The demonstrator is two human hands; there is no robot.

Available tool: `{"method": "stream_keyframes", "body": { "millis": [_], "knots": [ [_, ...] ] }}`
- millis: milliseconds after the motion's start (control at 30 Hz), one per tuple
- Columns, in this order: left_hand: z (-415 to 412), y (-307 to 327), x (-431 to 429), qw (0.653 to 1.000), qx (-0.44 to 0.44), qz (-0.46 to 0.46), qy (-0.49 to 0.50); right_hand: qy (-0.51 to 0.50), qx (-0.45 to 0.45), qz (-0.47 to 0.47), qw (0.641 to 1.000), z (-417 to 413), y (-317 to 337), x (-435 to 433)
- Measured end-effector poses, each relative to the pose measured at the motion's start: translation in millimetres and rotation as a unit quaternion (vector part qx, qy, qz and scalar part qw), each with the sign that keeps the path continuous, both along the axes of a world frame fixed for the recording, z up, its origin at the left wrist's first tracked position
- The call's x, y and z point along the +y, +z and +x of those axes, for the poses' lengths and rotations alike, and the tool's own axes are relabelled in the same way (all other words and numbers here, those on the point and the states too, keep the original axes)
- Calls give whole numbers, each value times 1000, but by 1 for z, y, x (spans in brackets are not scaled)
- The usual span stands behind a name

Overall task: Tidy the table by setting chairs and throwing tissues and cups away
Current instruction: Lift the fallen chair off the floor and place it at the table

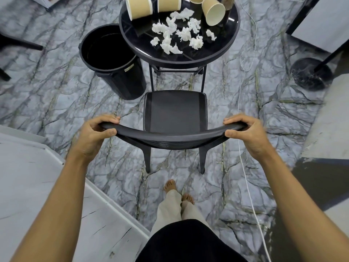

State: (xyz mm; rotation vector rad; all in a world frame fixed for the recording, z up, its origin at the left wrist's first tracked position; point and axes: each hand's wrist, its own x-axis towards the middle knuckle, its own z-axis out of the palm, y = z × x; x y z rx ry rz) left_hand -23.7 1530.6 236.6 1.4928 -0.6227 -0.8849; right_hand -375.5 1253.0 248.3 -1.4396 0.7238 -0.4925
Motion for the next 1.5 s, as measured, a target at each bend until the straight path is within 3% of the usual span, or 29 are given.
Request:
{"method": "stream_keyframes", "body": {
  "millis": [633,767,867,1033,1267,1500],
  "knots": [
    [-22,-2,34,997,-42,64,-15,19,46,-22,999,-25,-8,28],
    [-29,11,38,993,-73,91,-27,41,107,-78,990,-28,4,31],
    [-36,22,39,987,-99,126,-25,69,180,-194,962,-29,18,35],
    [-45,31,43,958,-220,180,-27,152,214,-362,894,-15,39,41],
    [-46,40,60,923,-309,218,-70,270,257,-418,828,54,52,65],
    [-26,40,85,904,-329,264,-64,349,262,-432,789,130,59,104]
  ]
}}
